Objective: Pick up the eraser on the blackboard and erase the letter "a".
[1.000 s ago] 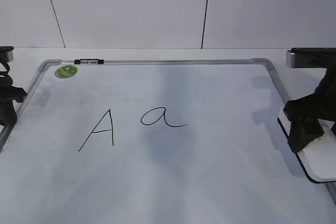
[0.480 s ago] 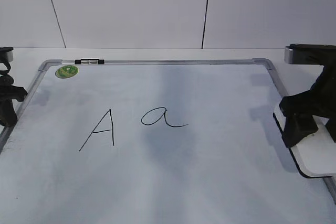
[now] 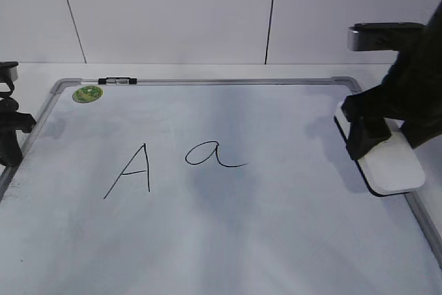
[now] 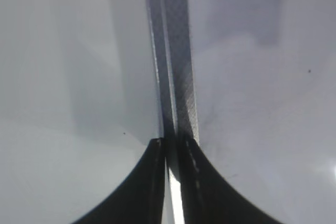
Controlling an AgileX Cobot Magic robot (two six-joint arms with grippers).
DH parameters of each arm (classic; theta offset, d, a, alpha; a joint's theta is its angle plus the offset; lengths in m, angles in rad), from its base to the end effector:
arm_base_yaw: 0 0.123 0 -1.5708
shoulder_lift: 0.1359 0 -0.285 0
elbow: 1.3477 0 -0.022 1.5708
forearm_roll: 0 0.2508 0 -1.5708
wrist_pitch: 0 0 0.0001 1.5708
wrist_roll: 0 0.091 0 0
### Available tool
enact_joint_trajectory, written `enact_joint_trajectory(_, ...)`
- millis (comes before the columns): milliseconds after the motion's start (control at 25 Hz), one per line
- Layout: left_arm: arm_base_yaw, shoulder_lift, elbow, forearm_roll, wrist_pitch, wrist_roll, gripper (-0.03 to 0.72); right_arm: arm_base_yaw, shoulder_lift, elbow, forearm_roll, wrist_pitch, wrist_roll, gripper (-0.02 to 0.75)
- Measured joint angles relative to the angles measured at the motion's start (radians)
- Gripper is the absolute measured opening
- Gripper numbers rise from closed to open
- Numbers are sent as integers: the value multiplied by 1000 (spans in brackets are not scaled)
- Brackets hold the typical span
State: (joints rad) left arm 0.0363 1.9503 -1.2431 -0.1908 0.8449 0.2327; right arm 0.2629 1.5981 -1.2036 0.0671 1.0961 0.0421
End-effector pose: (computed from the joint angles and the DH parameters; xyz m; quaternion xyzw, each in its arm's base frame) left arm 0.3678 0.0004 0.1537 0.0384 0.9951 -0.0668 0.0622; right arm 0.2952 0.0851 0.2597 -0.0970 0.9913 0.0433 0.0779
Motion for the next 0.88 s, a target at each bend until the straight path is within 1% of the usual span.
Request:
enact_joint_trajectory(200, 0, 4, -4, 0, 4, 0, 52, 87, 129, -130, -6, 42, 11, 574)
enact_joint_trajectory(360, 0, 4, -6, 0, 4, 0, 53, 152, 251, -272, -13, 86, 17, 574)
enact_joint_trajectory(560, 0, 4, -6, 0, 4, 0, 55, 220, 410, -467, -60, 118, 17, 574)
enact_joint_trajectory(720, 0, 4, -6, -6, 4, 0, 55, 250, 513, -592, -67, 121, 17, 574)
enact_joint_trajectory(880, 0, 4, -6, -7, 4, 0, 54, 258, 586, -666, -67, 121, 19, 574)
